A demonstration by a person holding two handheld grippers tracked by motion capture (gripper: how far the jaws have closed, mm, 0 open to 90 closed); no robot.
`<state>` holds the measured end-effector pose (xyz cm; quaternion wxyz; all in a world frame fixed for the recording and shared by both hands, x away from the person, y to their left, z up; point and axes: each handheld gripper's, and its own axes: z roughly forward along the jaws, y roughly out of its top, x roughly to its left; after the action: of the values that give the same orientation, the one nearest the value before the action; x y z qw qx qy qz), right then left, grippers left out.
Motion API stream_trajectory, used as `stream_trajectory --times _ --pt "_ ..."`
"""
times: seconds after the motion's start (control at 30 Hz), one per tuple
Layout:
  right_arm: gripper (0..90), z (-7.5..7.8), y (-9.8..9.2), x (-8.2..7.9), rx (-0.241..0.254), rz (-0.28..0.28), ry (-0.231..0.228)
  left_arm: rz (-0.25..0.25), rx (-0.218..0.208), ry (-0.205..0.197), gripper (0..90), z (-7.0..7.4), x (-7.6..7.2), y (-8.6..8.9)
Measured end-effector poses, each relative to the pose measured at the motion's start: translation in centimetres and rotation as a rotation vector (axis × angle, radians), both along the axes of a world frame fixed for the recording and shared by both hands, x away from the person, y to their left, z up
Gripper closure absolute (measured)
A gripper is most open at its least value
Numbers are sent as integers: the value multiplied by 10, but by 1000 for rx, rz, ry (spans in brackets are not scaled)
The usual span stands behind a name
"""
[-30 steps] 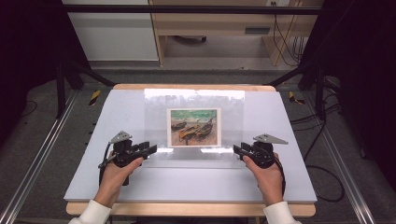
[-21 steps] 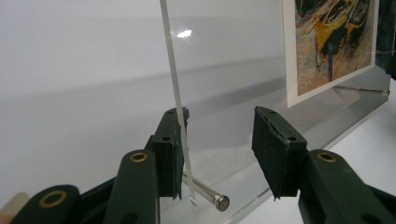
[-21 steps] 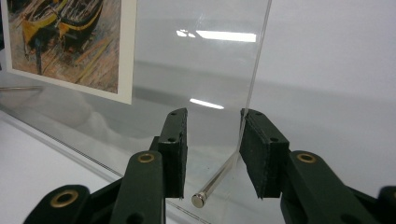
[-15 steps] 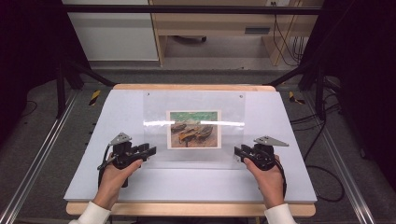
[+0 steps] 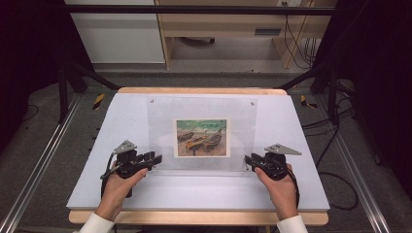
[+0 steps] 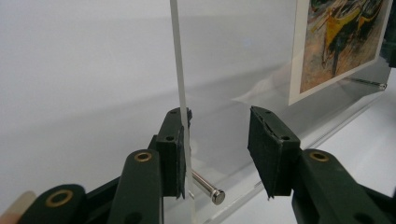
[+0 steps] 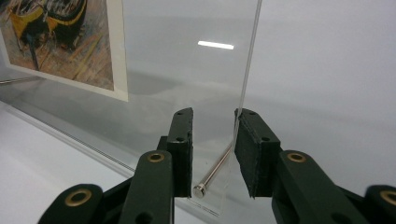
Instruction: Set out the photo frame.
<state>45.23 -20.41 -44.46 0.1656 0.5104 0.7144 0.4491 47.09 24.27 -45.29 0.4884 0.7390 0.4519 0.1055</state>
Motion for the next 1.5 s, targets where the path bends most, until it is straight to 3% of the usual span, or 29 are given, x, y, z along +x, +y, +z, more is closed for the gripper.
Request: stream_trajectory --times 0.87,1.5 --pt "670 -6 0 -12 -30 34 8 -20 51 4 554 -4 -13 -2" --pt "631 -9 2 -19 -68 66 7 -33 63 12 539 -7 -19 -1"
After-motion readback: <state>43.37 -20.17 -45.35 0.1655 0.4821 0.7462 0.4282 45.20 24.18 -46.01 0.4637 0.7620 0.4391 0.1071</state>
